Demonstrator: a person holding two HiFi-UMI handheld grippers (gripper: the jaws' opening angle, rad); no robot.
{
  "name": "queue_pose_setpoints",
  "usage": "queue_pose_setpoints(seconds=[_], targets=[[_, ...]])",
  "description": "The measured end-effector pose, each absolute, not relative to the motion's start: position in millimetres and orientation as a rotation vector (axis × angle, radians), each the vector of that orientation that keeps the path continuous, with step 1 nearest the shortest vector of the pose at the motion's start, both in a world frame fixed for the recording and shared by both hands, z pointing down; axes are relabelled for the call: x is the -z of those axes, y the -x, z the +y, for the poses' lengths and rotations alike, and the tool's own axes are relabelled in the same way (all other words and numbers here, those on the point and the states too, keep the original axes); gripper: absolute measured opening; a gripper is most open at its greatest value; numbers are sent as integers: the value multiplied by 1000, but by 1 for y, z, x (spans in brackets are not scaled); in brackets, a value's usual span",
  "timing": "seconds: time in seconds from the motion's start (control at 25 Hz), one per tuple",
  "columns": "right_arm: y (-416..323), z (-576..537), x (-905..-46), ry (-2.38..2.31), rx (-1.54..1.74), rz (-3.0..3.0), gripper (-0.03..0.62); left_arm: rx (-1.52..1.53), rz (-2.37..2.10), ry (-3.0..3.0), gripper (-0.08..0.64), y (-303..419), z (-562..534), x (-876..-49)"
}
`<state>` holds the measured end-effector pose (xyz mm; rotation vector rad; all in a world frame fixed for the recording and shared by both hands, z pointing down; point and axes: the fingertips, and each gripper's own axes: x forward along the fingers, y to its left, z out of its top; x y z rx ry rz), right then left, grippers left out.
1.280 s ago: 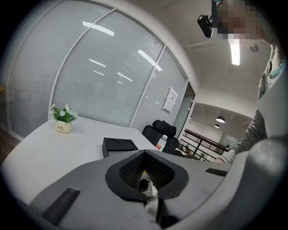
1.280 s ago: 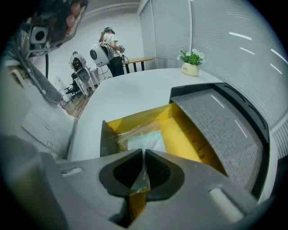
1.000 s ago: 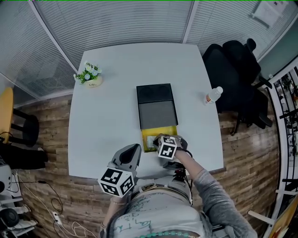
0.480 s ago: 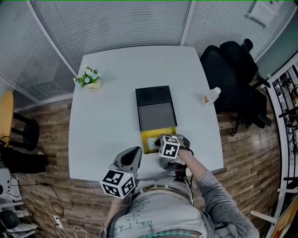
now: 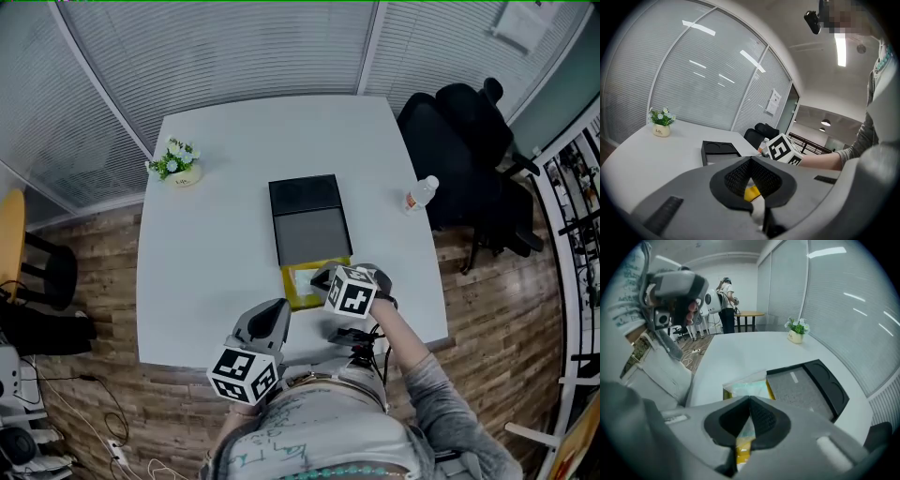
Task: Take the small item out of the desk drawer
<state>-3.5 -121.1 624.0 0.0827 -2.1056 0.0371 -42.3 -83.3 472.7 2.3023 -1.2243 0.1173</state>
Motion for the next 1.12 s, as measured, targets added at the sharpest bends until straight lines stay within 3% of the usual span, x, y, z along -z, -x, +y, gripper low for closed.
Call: queue_pose_setpoints(seconds=[0.56, 1.12], targets=[[-8, -114, -525, -89, 67, -2183, 3, -120, -1173, -2356, -3, 26, -78, -469], [-17, -114, -508, -106, 59, -2206, 3, -124, -1154, -2362, -3, 18, -80, -469]])
